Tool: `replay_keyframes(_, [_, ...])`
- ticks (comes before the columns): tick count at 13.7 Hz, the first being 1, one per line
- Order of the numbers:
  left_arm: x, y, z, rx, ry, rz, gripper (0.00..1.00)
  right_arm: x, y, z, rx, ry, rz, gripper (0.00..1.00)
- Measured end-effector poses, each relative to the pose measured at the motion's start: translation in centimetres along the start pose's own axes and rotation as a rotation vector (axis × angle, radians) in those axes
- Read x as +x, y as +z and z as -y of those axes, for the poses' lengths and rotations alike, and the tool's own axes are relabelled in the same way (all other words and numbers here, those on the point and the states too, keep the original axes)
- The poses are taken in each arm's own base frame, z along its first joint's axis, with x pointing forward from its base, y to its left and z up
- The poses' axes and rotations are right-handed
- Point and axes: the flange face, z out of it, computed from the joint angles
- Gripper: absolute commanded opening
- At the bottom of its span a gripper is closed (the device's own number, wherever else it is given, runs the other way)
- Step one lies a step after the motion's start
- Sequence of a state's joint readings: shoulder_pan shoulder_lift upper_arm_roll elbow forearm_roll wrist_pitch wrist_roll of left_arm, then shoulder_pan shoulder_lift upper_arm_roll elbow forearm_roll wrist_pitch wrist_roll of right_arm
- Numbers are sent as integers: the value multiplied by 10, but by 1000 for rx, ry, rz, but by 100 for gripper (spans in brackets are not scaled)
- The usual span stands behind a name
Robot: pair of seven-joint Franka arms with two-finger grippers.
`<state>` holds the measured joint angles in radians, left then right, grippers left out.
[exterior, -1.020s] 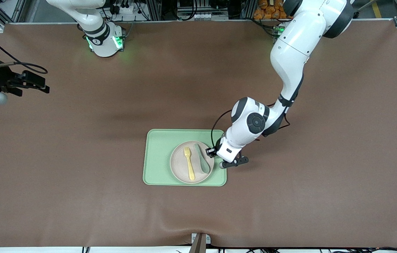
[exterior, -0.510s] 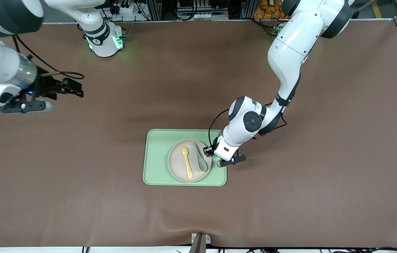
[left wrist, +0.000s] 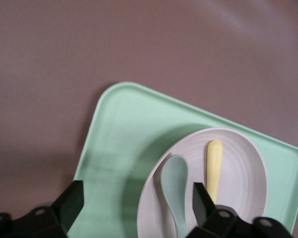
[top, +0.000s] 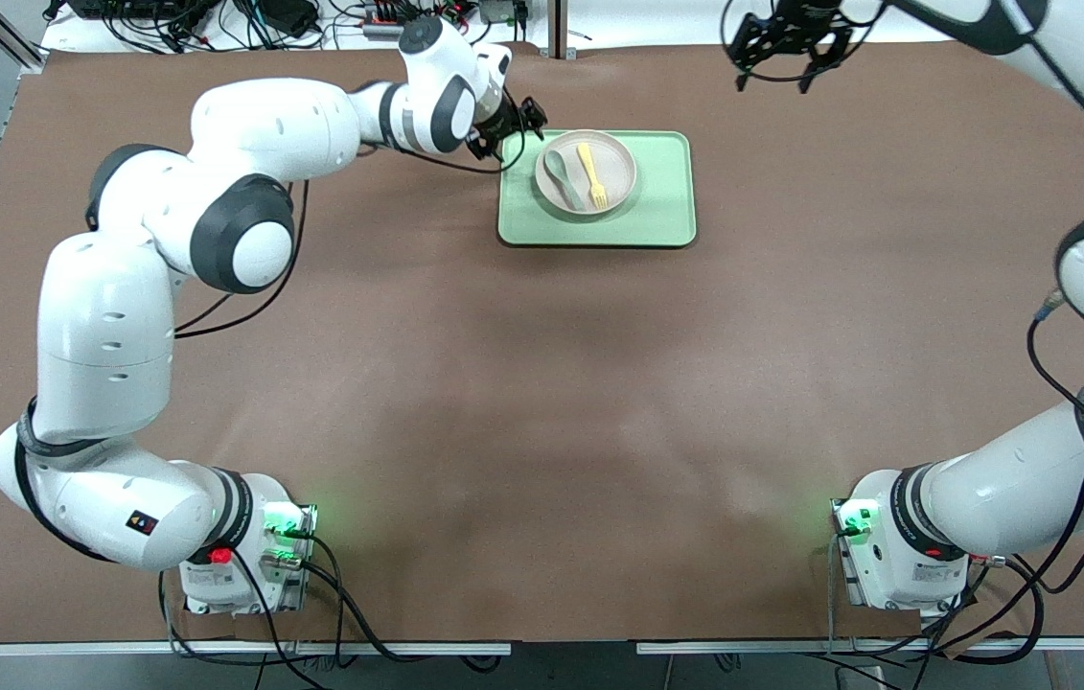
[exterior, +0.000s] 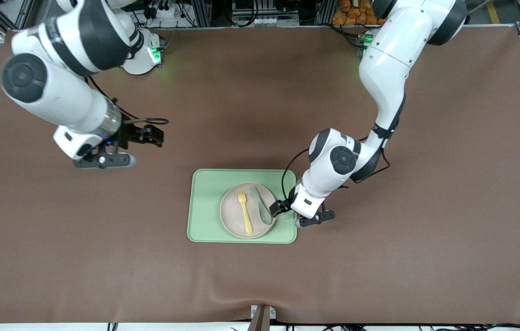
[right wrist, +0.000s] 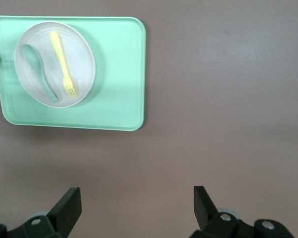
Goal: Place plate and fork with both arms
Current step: 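Release the plate with the left gripper while the right gripper reaches the tray, then grasp the yellow fork with the right gripper while the left gripper withdraws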
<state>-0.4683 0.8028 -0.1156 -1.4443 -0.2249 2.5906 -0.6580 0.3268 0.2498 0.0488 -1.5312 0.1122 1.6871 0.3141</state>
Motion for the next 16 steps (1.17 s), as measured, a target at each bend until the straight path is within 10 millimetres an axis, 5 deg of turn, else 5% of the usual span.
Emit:
replay_keyframes(3, [30,-59,-4,13,28,-66,100,27,36,51,-8,-22,-38,100])
replay_keyframes(6, [62,-114,9,40,30,-114,100,60,96,84,9,-41,-81,100])
replay_keyframes(11, [105,-191,51,146,104,-117,100,83,185,143,20,13,-110,100])
replay_keyframes(16, [148,-250,117,233,197,-115,100,91,234,159,-27,-16,-133,89])
